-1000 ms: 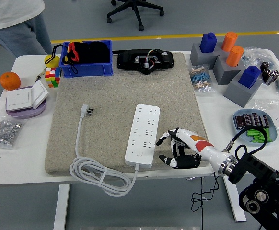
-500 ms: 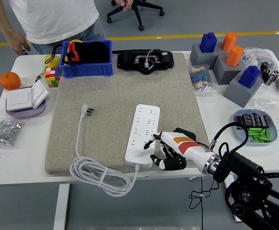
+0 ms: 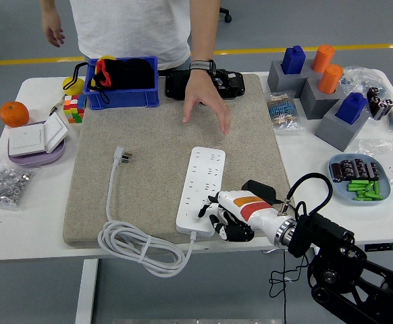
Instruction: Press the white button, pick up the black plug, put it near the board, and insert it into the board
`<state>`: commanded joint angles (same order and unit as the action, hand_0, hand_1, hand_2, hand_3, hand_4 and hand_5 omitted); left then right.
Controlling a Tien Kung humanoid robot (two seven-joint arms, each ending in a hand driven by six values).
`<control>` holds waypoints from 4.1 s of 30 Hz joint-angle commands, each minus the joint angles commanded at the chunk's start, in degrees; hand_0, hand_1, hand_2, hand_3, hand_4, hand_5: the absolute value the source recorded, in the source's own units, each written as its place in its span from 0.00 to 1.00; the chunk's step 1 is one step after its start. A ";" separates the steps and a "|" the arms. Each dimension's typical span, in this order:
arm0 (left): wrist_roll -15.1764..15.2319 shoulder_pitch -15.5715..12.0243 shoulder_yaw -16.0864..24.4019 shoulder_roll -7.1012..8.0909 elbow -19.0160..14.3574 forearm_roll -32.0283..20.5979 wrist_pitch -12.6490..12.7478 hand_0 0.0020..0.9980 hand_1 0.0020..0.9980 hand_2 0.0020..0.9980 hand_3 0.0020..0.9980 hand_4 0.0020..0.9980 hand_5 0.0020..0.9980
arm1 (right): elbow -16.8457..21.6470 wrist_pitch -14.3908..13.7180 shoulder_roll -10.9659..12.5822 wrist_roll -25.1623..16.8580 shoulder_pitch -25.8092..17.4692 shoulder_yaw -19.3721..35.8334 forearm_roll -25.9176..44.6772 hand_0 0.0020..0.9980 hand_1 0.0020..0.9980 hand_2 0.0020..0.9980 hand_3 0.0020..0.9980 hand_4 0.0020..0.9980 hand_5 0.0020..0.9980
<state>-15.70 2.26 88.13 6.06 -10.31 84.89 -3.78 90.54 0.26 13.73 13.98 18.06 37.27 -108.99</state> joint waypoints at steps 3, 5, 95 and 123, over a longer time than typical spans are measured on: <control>0.05 0.07 -0.33 0.03 0.00 -0.28 0.00 0.71 0.70 0.67 0.71 0.72 0.30 | -1.00 -0.54 -0.40 -0.35 0.69 -0.84 -0.60 0.00 0.00 0.06 0.56 0.30 0.00; -0.04 0.08 -0.30 0.05 0.00 -0.15 -0.02 0.71 0.70 0.67 0.71 0.72 0.30 | -1.79 -1.11 -0.81 -0.73 1.34 -1.74 -0.98 0.00 0.00 0.06 0.56 0.30 0.00; 0.04 0.16 -0.25 -0.14 0.00 -0.01 0.01 0.71 0.70 0.67 0.71 0.72 0.30 | -13.00 -9.19 -0.22 -9.00 -4.71 13.96 -3.52 0.74 0.74 0.74 0.77 0.93 0.26; 0.00 0.15 -0.17 -0.18 0.00 0.18 -0.02 0.71 0.70 0.67 0.71 0.72 0.30 | -15.81 -11.92 -0.05 -11.43 -4.84 13.70 -0.10 0.35 0.30 0.33 0.49 0.71 0.00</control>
<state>-15.70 2.41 87.97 5.88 -10.31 85.07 -3.80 74.74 -11.66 13.68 2.55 13.22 50.97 -109.08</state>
